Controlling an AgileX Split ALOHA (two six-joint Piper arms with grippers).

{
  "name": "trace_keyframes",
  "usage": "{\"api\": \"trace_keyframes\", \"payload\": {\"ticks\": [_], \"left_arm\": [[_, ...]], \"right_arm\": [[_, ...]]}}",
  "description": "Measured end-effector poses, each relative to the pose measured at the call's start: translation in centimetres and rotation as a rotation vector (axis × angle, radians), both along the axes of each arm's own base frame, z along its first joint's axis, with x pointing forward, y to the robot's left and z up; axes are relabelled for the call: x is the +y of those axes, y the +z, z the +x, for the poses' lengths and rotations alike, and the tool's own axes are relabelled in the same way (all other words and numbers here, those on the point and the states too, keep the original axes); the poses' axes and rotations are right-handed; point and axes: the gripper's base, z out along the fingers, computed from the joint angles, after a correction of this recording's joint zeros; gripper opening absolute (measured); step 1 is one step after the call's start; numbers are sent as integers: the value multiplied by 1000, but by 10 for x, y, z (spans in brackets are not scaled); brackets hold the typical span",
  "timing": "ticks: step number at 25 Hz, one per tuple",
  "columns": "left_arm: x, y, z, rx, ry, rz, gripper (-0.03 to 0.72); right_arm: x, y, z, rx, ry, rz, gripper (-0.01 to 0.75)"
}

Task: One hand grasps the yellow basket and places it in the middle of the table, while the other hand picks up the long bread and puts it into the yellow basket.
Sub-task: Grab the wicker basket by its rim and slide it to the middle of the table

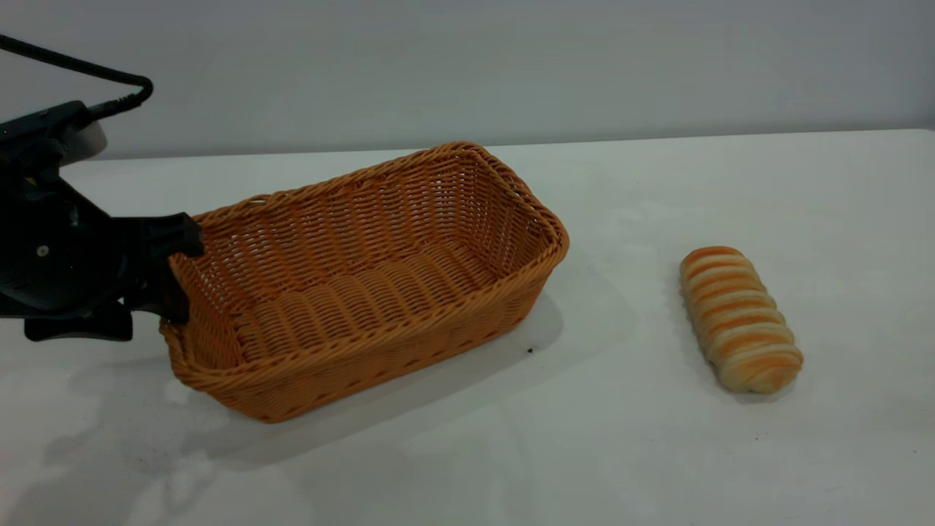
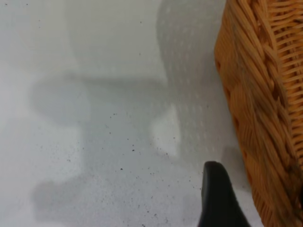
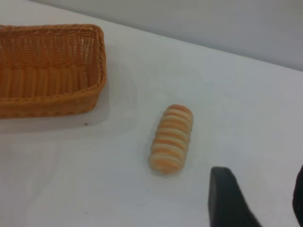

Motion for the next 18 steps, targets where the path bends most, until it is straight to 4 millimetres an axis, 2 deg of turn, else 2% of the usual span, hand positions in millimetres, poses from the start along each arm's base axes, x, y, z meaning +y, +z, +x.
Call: {"api": "trace_keyframes", "payload": {"ticks": [6,12,18], "left_arm": [[0,3,-2,8,-15,2,466],[-1,24,-2,-53,-36,-3,466],[-1,16,-3,-17,-27,-4,466]], "right_arm": [[0,0,0,0,0,0,381],[0,0,0,0,0,0,381],[0,0,0,0,0,-1,381]]}}
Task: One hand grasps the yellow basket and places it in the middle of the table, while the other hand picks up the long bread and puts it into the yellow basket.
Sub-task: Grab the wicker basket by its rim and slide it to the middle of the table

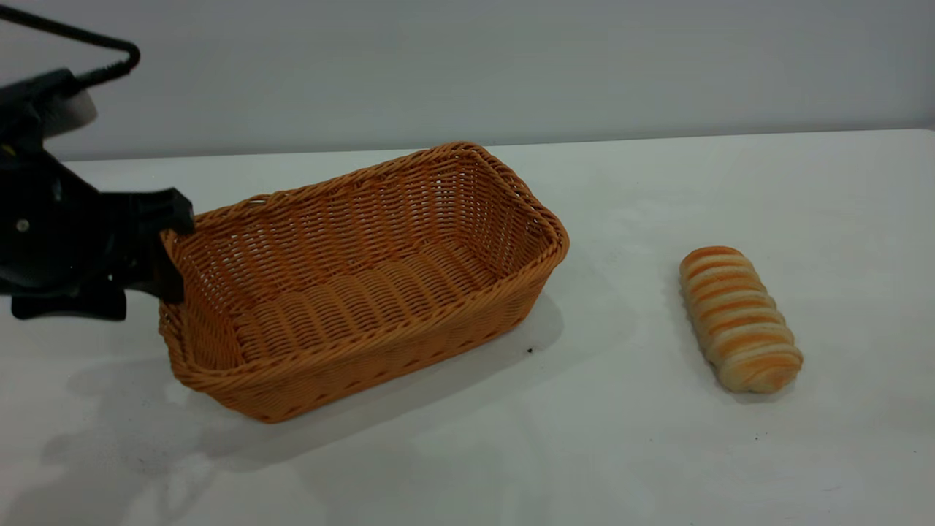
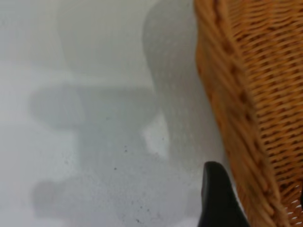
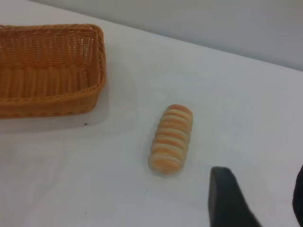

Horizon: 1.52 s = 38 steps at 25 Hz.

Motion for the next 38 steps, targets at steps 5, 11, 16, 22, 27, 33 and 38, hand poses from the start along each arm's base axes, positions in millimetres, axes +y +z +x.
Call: {"api": "trace_keyframes", "payload": {"ticks": [5,11,16,22,27,33,38], "left_arm": [[-3,-2,1,-6,-7,2,466],[-12,-13,4,21,-32,8,466],[-11,-25,5,40,-27,17,466],[-13,-44,17,37,-2,22,436],[-14,-48,21,33,65,-9,150],[-15,-48,22,35,45,-3,104],[-22,-38,40,47,-45,19,104]], "right_arm": [[0,0,0,0,0,0,381],[0,1,0,-11,-3,1,381],[0,1,1,-13,-4,1,381],[0,1,1,-13,-4,1,381],[0,1,1,-13,-4,2,381],[0,1,0,-12,-3,2,381],[0,1,0,-12,-3,2,381]]}}
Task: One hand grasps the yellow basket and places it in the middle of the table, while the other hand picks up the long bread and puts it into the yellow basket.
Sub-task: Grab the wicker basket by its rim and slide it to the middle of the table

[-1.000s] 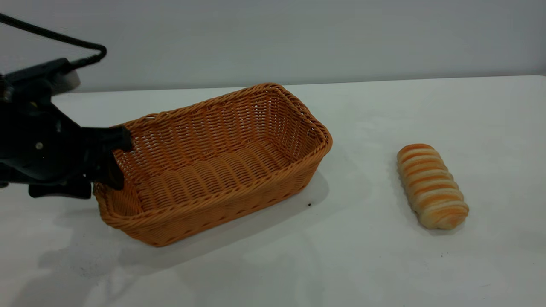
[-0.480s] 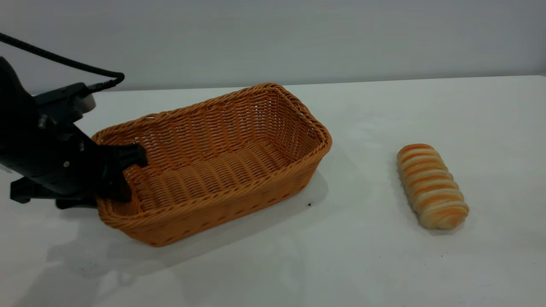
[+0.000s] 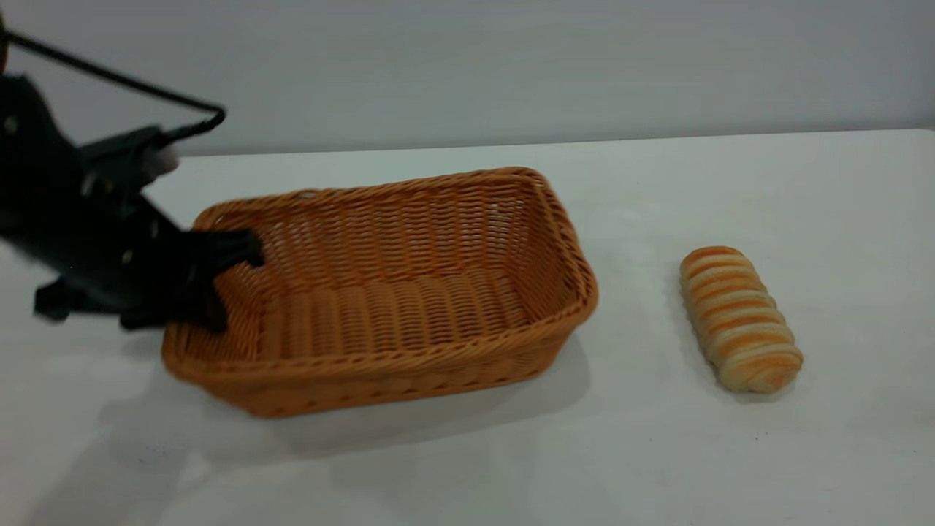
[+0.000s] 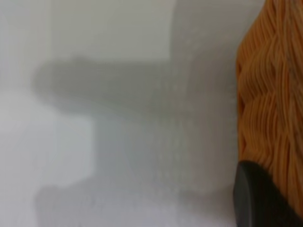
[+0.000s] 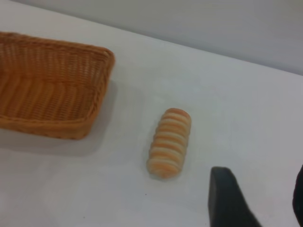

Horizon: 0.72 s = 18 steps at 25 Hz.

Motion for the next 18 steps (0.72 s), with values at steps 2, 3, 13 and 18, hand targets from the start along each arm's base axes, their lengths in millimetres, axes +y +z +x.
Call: {"api": "trace_keyframes", "payload": {"ticks": [2,3,13,18], "left_arm": [[-4,7,14,-3,-64,26,104],[-5,9,19,5,-90,39,104],[-10,6,44,62,-170,95,105],[-10,4,43,83,-180,102,181]], "right_arm": [[0,0,0,0,0,0,381],[0,0,0,0,0,0,381],[0,0,0,0,0,0,381],[0,0,0,2,1,0,381]]}}
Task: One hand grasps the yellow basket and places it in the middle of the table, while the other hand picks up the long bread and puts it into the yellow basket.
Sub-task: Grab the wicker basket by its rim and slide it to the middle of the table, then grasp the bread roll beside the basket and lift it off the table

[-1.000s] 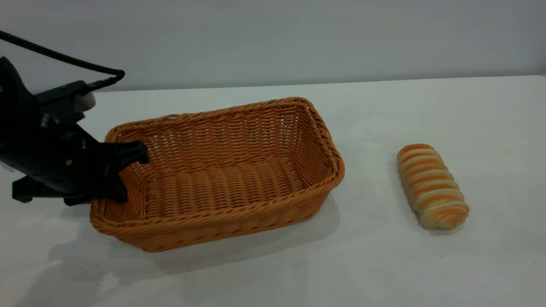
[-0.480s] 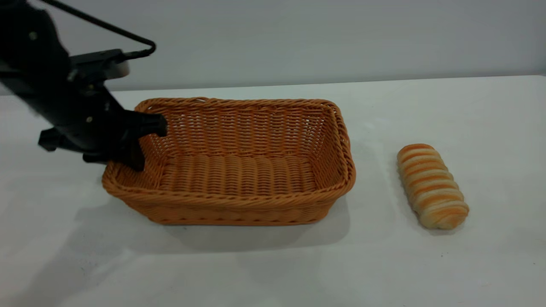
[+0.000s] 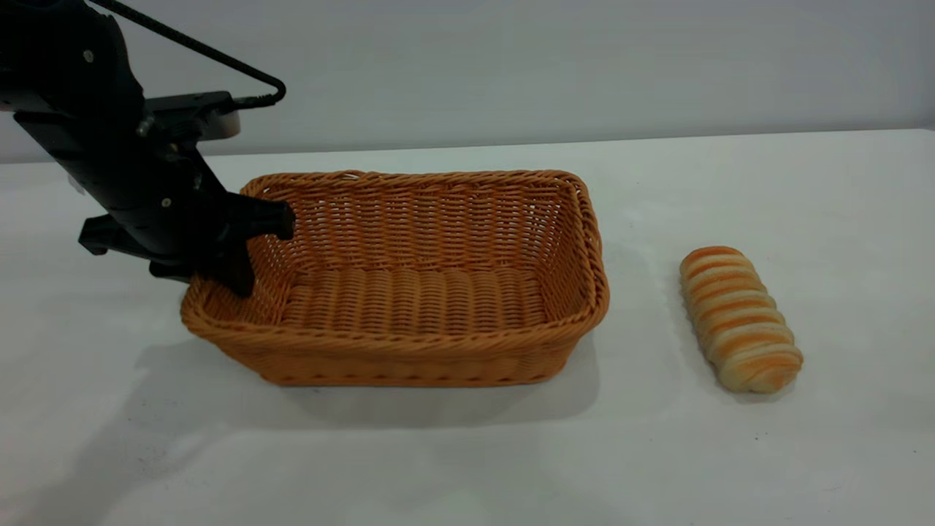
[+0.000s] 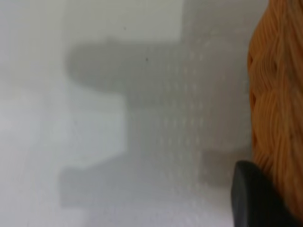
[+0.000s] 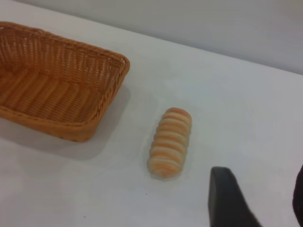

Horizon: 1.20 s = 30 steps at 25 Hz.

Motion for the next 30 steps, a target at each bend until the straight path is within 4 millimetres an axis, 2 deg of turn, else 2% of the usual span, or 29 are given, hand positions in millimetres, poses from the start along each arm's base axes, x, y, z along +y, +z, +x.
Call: {"api": "trace_keyframes", "payload": {"ticks": [3,6,9,12,15,19,24,27,30], "left_arm": [[1,0,-2,23,-19,16,379],[2,8,-4,33,-32,28,566],[4,31,-7,19,-60,54,658],[8,63,-15,11,-83,86,663],[13,106,-25,-61,-95,103,626],[17,156,-41,-174,-87,89,566],[22,202,-61,-305,-77,64,555],[25,221,-73,-362,-72,53,554],[27,235,-82,-404,-68,45,553]], "right_arm": [[0,0,0,3,1,0,381],[0,0,0,3,1,0,381],[1,0,0,5,5,10,381],[3,1,0,5,21,45,381],[8,1,6,33,69,73,381],[18,0,31,83,178,114,381],[21,-10,89,116,200,169,417],[18,-30,128,172,141,208,448],[12,-59,163,236,55,215,459]]}}
